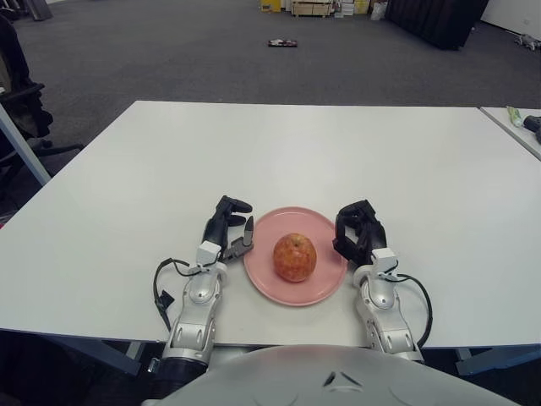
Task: Put the apple into the plate.
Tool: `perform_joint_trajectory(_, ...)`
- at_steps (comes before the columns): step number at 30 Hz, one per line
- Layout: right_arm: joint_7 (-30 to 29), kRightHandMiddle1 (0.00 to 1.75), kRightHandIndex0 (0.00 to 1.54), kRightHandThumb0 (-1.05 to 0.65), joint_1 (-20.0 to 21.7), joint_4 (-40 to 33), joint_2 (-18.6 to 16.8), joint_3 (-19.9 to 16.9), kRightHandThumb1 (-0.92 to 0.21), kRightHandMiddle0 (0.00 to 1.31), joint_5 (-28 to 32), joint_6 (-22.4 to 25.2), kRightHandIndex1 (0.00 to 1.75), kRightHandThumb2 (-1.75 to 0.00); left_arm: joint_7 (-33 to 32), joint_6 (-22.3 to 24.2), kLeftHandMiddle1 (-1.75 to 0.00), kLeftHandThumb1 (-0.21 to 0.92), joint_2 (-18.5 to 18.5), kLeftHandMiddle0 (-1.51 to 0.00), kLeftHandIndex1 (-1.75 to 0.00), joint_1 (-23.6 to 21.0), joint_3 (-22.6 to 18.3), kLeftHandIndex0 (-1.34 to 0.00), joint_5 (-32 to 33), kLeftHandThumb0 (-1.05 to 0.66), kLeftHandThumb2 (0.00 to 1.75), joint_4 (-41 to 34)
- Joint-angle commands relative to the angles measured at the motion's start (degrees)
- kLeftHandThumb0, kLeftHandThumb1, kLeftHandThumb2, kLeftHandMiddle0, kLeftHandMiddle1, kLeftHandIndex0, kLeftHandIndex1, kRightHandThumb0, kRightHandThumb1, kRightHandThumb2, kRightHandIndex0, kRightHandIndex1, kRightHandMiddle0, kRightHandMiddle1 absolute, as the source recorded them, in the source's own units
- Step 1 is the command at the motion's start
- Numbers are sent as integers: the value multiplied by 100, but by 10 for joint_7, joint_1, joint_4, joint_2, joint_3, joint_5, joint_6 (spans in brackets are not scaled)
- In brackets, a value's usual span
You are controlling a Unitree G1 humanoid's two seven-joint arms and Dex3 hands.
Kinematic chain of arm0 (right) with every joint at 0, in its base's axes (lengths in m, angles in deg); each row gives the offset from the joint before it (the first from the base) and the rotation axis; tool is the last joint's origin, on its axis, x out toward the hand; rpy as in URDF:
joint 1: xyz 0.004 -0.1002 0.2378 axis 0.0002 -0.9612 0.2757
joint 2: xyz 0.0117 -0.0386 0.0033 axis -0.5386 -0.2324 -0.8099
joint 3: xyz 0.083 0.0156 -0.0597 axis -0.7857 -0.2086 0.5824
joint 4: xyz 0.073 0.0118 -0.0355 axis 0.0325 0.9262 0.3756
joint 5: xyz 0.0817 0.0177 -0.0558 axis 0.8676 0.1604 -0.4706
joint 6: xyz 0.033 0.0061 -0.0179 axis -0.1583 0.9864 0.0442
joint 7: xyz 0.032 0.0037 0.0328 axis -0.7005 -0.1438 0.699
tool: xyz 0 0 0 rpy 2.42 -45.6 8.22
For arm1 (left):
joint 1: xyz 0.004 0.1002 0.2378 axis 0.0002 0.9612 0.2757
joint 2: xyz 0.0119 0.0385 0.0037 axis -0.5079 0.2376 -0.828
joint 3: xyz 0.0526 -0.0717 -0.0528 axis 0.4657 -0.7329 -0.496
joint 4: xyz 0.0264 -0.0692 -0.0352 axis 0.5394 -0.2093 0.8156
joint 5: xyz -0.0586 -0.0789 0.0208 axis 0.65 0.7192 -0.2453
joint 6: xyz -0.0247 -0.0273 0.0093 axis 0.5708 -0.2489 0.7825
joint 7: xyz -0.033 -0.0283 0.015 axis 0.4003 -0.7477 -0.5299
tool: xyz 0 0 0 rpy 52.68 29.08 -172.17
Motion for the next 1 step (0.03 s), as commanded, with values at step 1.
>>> perform_joint_trajectory(1,0,175,54,-39,-5,10,-9,-10,-64,36,-1,7,162,-91,18,19,-175,60,-4,-74,-175,9,6,-40,5,-40,97,9)
